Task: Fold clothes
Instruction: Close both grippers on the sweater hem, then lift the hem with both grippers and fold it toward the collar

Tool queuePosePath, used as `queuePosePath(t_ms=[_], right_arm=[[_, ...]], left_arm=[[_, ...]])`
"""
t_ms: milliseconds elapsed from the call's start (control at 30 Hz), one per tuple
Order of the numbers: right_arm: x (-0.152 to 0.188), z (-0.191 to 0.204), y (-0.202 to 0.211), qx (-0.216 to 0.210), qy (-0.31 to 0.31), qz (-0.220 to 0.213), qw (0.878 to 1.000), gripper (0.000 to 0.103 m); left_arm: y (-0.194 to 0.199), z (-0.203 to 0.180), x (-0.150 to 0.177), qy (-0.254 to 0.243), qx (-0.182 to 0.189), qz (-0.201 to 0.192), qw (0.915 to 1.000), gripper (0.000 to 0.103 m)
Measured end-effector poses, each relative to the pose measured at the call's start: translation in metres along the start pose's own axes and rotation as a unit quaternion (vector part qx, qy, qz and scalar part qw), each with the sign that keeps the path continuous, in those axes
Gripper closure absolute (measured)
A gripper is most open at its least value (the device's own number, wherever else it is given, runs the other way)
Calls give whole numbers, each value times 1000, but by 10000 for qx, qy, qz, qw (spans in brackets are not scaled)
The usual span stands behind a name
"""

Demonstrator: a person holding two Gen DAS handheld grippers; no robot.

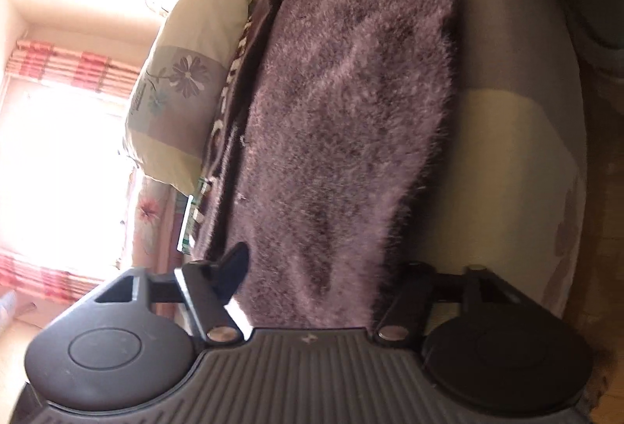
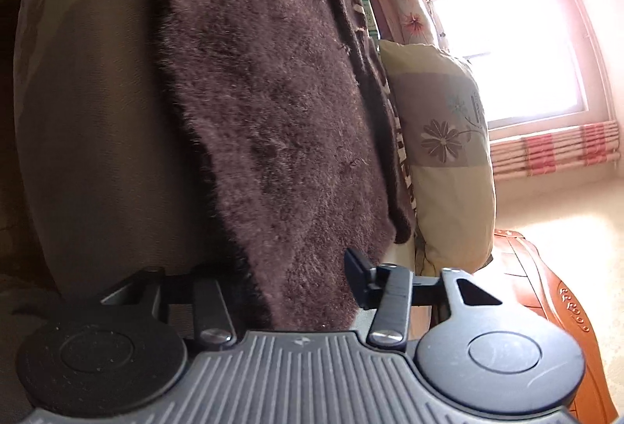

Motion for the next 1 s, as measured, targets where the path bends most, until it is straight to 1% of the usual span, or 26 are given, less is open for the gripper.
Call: queuePosePath(t_ms=[33,67,100,133,167,233,300,367,433,567,733,1000], right_arm=[[0,2,0,-2,14,1,10000,62],[0,4,0,-39,13,11,10000,66],[0,6,0,-76,12,20,10000,79],[-1,10,0,-117,21,26,9999,92],[-1,13,1,-150,34,31,9999,92],[-1,18,2,-7,169,4,9999,92],[0,14,4,-104,53,-26,9999,92],[-1,7,6,-240,-82,-31,9997,94],[-1,0,10,-230,-94,-89,9997,94],[-5,-19,13,-81,-192,-176,9996,94],[-16,-52,7,169,-382,-235,9989,94],[-30,-92,-23,498,-531,-273,9970,94]], left_arm=[[2,-3,-1,-10,48,12,10000,59],[4,-7,-1,-36,97,24,9999,73],[6,-11,-2,-62,146,36,9999,86],[7,-16,0,-174,300,135,9993,93],[8,-20,1,-244,264,118,9993,98],[9,-23,2,-308,229,92,9992,98],[10,-21,2,-290,269,92,9992,97],[12,-14,1,-169,377,92,9991,96],[13,-6,0,-107,431,70,9990,96],[8,14,-3,-114,289,-69,9995,95],[-1,48,-7,102,-10,-172,9998,95],[-30,93,-16,384,-361,-321,9981,95]])
Point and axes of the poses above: each gripper's, at about its wrist camera, not at the fingertips, and y roughly against the way its jaws point, z to its left, x to its underside, the point moved 6 cm from there along -y, roughly the way its jaws point, and after that the axes turned 1 degree about z, right-handed, at the moved point
